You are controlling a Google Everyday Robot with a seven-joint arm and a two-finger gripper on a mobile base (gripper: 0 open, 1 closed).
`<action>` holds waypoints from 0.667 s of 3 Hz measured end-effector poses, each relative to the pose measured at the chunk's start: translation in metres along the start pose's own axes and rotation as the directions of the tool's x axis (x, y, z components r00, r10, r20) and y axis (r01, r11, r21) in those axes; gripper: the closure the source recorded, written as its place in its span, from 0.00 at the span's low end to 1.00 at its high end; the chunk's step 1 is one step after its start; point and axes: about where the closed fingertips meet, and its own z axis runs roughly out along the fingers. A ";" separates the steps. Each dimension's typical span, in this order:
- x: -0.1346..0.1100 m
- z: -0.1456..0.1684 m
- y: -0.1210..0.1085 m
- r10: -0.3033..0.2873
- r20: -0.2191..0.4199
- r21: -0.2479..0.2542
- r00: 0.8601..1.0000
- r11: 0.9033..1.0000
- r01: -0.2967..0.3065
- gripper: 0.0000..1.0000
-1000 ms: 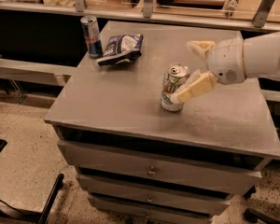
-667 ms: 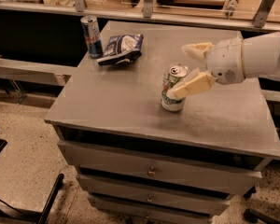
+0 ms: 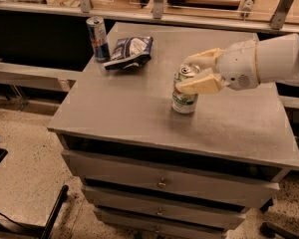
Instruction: Pick 7up can
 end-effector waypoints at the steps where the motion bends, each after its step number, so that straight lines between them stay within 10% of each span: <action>1: -0.001 0.002 0.001 -0.002 0.001 -0.003 1.000 1.000 0.002 0.87; 2: -0.013 0.001 -0.001 -0.013 0.037 -0.004 0.999 1.000 0.013 1.00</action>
Offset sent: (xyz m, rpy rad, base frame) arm 0.0036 0.0090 0.0270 0.0779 -0.0514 0.0277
